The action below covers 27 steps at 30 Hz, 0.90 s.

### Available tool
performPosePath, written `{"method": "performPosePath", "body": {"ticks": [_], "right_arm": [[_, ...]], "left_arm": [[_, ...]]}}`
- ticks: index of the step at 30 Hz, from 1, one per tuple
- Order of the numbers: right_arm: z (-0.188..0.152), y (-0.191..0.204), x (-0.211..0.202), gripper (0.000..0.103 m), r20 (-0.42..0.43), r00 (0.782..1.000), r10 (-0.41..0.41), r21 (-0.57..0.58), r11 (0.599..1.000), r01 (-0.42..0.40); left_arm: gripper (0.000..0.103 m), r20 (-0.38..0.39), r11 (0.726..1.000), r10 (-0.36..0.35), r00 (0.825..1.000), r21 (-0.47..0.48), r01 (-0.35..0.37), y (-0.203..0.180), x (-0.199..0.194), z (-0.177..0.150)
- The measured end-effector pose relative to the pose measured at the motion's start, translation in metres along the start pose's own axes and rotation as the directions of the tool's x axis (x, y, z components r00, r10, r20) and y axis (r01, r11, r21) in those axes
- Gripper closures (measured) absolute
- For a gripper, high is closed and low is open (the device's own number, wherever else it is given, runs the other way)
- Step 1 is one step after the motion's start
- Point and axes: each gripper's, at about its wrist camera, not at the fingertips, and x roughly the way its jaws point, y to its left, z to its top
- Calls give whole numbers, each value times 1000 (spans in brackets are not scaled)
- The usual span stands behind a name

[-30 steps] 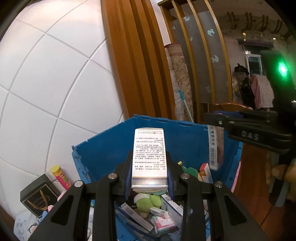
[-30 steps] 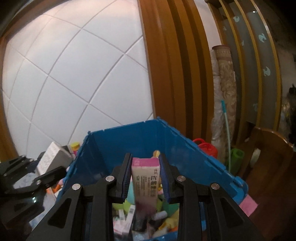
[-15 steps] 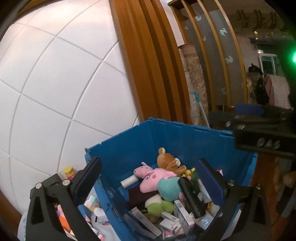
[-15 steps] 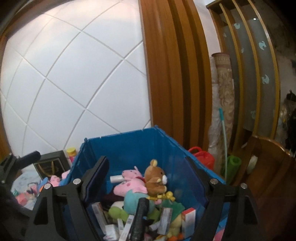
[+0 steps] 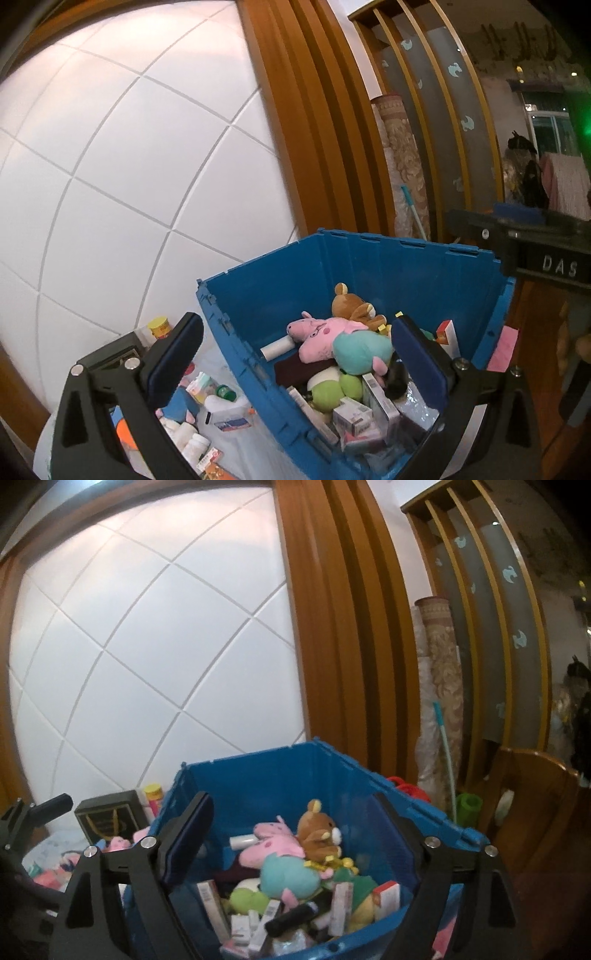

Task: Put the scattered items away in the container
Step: 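Move both tools back over the pile on the bed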

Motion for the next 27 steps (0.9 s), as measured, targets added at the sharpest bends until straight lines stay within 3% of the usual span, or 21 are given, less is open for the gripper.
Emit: {"method": "performPosePath", "body": {"ticks": [13, 27], "right_arm": [[-14, 45, -27, 12, -11, 999, 41, -30, 999, -41], [-24, 168, -54, 7, -12, 997, 76, -82, 994, -77]], "left_arm": [[0, 6, 999, 5, 1000, -45, -5, 33, -28, -26], [0, -20, 997, 30, 999, -67, -32, 130, -83, -70]]}}
